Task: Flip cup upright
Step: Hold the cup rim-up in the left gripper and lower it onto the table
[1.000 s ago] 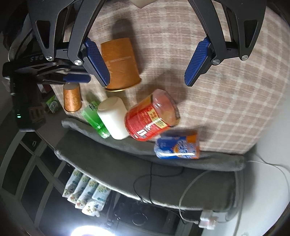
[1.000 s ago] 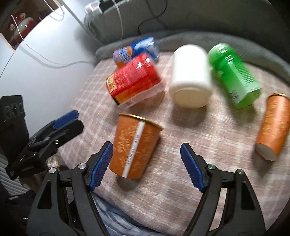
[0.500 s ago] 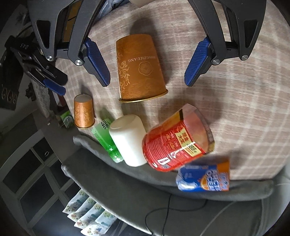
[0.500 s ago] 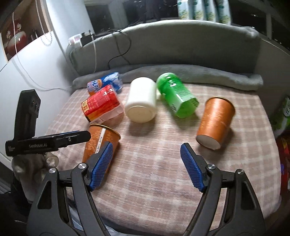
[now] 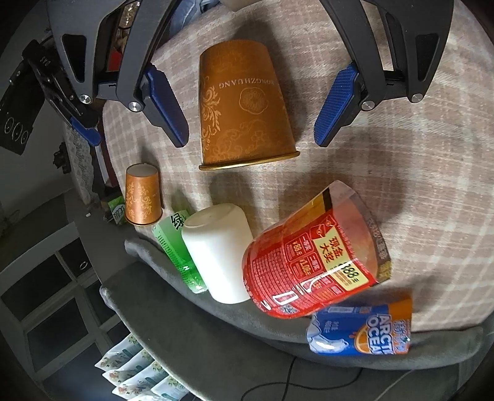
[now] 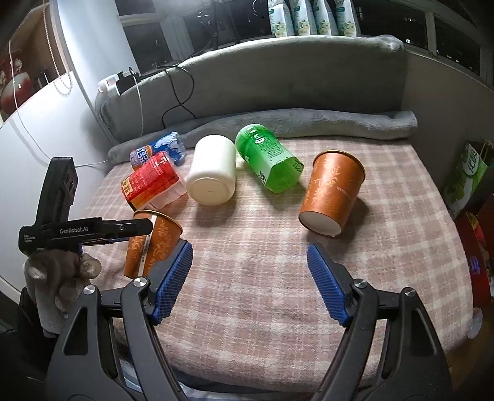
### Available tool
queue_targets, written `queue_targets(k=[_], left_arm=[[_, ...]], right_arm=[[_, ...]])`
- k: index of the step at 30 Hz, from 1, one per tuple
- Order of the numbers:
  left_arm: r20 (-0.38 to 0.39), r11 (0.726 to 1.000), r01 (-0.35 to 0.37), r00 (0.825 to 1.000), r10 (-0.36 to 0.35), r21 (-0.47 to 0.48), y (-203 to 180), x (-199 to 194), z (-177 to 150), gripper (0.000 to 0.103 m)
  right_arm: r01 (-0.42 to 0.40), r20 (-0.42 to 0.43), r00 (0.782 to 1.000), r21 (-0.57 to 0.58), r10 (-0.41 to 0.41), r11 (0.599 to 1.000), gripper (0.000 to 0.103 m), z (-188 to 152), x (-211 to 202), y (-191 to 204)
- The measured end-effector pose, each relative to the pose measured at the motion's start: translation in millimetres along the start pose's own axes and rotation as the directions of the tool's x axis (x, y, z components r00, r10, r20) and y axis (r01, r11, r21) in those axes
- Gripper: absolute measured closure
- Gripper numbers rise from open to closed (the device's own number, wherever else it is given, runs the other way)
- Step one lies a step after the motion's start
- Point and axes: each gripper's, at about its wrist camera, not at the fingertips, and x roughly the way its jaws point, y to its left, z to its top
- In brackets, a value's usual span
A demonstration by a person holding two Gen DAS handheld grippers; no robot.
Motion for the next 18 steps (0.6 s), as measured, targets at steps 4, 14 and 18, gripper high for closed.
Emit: queue_targets(k=[4, 14, 18], left_arm=[[-0.024, 1.0, 0.009, 1.0, -0.009, 0.004, -0.6, 7.9, 3.0, 0.026], [-0.007, 0.999, -0.013, 1.0, 0.013, 0.03, -6.4, 10.2, 3.5, 0.036], [0.022, 0.998, -0.032, 0.999, 0.031, 0.058, -11.3, 4.4, 1.2, 0.036]], right_arm=[[0.008, 0.008, 1.0, 0.002, -0.008, 1.0, 0.024, -0.4, -1.2, -0.8], [0.016, 0.007, 1.0, 0.011, -0.016, 1.0, 0.023, -0.6, 1.1, -2.8], [0.014, 0.004, 1.0, 0.011, -0.014, 1.0, 0.024, -0.4, 2.5, -3.3]])
